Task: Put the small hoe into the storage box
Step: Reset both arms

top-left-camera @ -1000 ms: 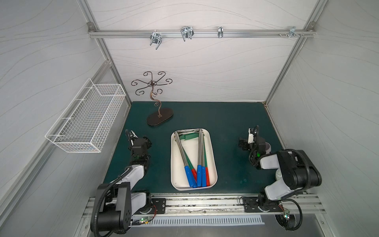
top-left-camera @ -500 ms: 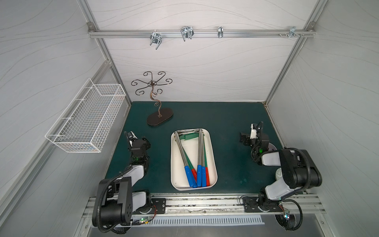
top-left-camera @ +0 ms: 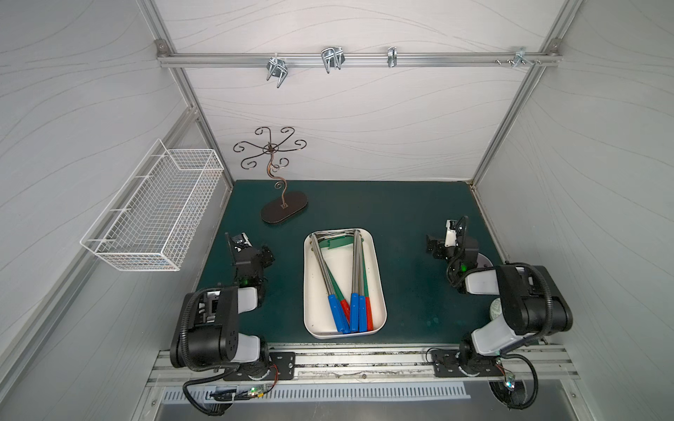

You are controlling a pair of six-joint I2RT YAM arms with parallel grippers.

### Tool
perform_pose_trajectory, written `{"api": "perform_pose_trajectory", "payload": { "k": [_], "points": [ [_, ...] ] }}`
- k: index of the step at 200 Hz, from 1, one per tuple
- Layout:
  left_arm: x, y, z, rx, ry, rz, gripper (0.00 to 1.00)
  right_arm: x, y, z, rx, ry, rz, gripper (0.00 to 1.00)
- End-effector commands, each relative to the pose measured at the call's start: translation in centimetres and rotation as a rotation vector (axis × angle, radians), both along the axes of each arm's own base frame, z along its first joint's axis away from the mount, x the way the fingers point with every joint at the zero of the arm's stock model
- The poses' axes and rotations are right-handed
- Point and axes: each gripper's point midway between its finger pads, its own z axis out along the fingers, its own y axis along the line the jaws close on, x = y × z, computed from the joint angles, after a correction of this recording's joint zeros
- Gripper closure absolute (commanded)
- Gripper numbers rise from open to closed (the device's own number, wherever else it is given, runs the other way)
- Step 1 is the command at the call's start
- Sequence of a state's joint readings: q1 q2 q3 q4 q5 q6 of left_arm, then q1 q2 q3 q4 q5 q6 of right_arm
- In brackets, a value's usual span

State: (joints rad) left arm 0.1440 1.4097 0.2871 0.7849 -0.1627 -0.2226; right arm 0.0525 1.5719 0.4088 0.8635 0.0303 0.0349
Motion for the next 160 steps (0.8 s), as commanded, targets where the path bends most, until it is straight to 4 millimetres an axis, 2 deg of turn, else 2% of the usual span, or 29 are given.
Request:
{"api": "perform_pose_trajectory", "payload": {
  "k": [1, 15, 25, 33, 43, 49, 56, 68, 160],
  "points": [
    [2.4, -1.0, 3.1, 0.031, -0.102, -0.092, 0.01, 0.2, 0.2, 0.0, -0.009, 0.004, 0.005, 0.01],
    [3.1, -2.6, 2.8, 0.070, -0.078, -0.159, 0.00, 0.1, 0.2, -0.1, -0.009, 0.005, 0.004, 0.01],
    [3.7, -4.0, 1.4, 0.114, -0.057, -0.210, 0.00, 0.2, 0.2, 0.0, -0.009, 0.004, 0.004, 0.01],
    [4.4, -4.5, 2.0, 0.165, -0.102, -0.217, 0.00, 0.1, 0.2, -0.1, -0.009, 0.005, 0.004, 0.01],
    [4.8, -5.2, 1.5, 0.134, -0.006, -0.258, 0.00, 0.1, 0.2, -0.1, -0.010, 0.005, 0.004, 0.01],
    [4.9, -5.3, 0.9, 0.143, 0.005, -0.262, 0.00, 0.1, 0.2, -0.1, -0.009, 0.004, 0.005, 0.01],
    [5.1, -5.2, 1.5, 0.160, -0.042, -0.257, 0.00, 0.1, 0.2, -0.1, -0.009, 0.004, 0.004, 0.01],
    [4.8, -5.3, 1.0, 0.143, 0.016, -0.258, 0.00, 0.1, 0.1, 0.0, -0.008, 0.004, 0.002, 0.01],
    [4.3, -5.5, 1.6, 0.235, -0.019, -0.192, 0.00, 0.3, 0.6, -0.1, -0.031, 0.013, 0.010, 0.01]
  ]
}}
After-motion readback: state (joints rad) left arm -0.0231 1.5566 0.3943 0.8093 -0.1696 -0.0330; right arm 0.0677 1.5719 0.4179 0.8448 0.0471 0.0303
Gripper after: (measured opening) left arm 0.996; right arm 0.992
